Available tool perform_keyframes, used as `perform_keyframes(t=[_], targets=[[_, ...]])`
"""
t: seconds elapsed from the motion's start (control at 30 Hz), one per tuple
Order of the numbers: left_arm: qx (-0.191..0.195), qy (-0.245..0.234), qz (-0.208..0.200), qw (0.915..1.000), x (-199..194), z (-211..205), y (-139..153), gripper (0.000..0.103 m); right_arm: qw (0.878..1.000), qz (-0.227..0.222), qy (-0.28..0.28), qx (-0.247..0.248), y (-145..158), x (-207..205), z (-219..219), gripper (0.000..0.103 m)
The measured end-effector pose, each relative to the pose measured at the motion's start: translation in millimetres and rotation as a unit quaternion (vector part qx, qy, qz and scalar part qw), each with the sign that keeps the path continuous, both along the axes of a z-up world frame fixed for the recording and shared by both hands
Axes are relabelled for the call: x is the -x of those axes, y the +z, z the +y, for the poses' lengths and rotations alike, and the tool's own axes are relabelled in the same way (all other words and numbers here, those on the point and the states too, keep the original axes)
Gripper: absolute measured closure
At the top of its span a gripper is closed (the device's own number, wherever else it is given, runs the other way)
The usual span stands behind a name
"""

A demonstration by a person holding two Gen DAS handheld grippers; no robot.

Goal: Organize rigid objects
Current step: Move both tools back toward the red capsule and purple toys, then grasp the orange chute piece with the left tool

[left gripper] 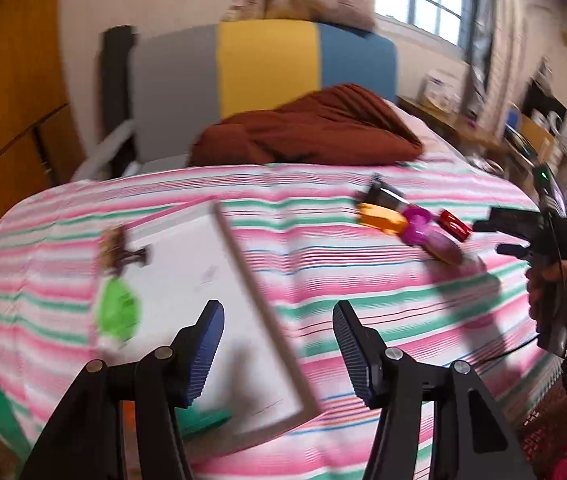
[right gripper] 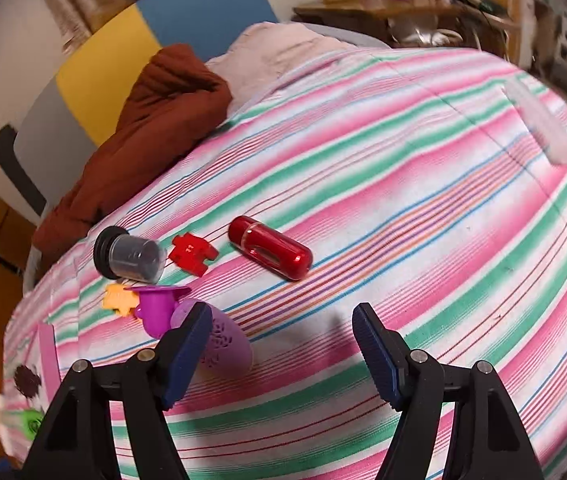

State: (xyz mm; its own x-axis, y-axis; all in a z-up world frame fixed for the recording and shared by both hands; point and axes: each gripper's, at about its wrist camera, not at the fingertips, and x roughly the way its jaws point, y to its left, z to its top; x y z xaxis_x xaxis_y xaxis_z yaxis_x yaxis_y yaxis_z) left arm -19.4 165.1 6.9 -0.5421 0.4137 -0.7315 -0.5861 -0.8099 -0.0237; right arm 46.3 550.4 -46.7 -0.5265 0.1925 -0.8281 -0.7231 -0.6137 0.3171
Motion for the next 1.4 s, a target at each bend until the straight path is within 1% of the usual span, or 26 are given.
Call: perform_keyframes(t=[0.13, 0.17, 0.2, 0.23, 0.37, 0.43, 0.5, 0.6, 0.67, 0.7, 0.9, 1.0, 1.03, 1.1, 1.13, 1.17, 1.2, 1.27, 1.4], targets=[[0.009, -0.038, -0.021, 0.9990, 8.5, 48.1, -9.3, 0.045, 1.000, 0.005, -0.004, 0.011, 0.0, -0.6, 2.8, 0.027], [0.012, -0.041, -0.025, 0.9988, 11.1, 56.9, -11.9, 0.043, 1.000, 0.005, -0.004, 0.013, -1.6, -0.7, 0.4, 0.027], [0.012, -0.045, -0.032, 0.9984, 15.7, 67.2, -15.4, 0.037, 1.000, 0.006, -0.003, 0.016, -2.0, -0.1, 0.6, 0.027], [0.012, -0.047, -0.040, 0.9980, 19.4, 75.5, -17.9, 0.035, 1.000, 0.005, -0.002, 0.017, -4.0, 0.4, 0.3, 0.027], [0.019, -0.054, -0.064, 0.9963, 41.0, 108.8, -29.8, 0.034, 1.000, 0.009, 0.000, 0.025, -5.7, -0.7, 0.3, 0.027], [0.025, -0.069, -0.064, 0.9952, 48.4, 126.5, -36.3, 0.033, 0.999, 0.013, 0.001, 0.029, -5.9, -0.3, 0.1, 0.027], [0.044, -0.088, -0.059, 0.9934, 55.6, 144.1, -43.8, 0.025, 0.999, 0.017, 0.003, 0.031, -5.4, -0.2, 0.1, 0.026], [0.068, -0.114, -0.048, 0.9900, 66.7, 165.9, -52.7, 0.022, 0.999, 0.020, 0.004, 0.035, -4.7, -0.2, 0.0, 0.026], [0.073, -0.135, -0.045, 0.9871, 72.4, 179.1, -56.7, 0.021, 0.999, 0.022, 0.004, 0.040, -5.8, 0.6, 1.1, 0.026], [0.076, -0.135, -0.046, 0.9869, 77.0, 185.2, -58.9, 0.021, 0.999, 0.022, 0.004, 0.042, -6.1, 0.7, 1.0, 0.026], [0.042, -0.123, -0.096, 0.9869, 114.7, 212.7, -73.8, 0.021, 0.999, 0.019, 0.004, 0.046, -8.8, 5.4, 2.3, 0.025], [0.016, -0.116, -0.120, 0.9857, 126.8, 223.9, -80.5, 0.021, 0.998, 0.022, -0.004, 0.052, -10.0, 3.1, 5.4, 0.023], [0.014, -0.113, -0.126, 0.9855, 129.5, 227.4, -84.1, 0.021, 0.998, 0.023, -0.006, 0.053, -10.1, 2.7, 6.5, 0.023], [0.015, -0.111, -0.136, 0.9844, 132.6, 233.2, -93.4, 0.025, 0.998, 0.025, -0.010, 0.055, -10.6, 1.7, 7.6, 0.023], [0.008, -0.113, -0.141, 0.9835, 132.8, 233.3, -96.6, 0.027, 0.998, 0.026, -0.012, 0.057, -11.0, 1.3, 8.2, 0.023], [-0.004, -0.115, -0.145, 0.9827, 132.4, 231.5, -98.3, 0.037, 0.998, 0.027, -0.012, 0.059, -11.2, 1.3, 8.4, 0.023], [-0.004, -0.112, -0.137, 0.9842, 130.5, 228.8, -98.1, 0.061, 0.998, 0.027, -0.012, 0.059, -11.4, 1.3, 8.4, 0.023], [0.013, -0.106, -0.126, 0.9863, 126.9, 223.2, -100.0, 0.076, 0.998, 0.028, -0.012, 0.058, -10.5, 1.5, 7.6, 0.023], [0.014, -0.120, -0.120, 0.9854, 114.8, 203.1, -99.3, 0.077, 0.998, 0.032, -0.012, 0.055, -8.1, -1.1, 6.1, 0.023]])
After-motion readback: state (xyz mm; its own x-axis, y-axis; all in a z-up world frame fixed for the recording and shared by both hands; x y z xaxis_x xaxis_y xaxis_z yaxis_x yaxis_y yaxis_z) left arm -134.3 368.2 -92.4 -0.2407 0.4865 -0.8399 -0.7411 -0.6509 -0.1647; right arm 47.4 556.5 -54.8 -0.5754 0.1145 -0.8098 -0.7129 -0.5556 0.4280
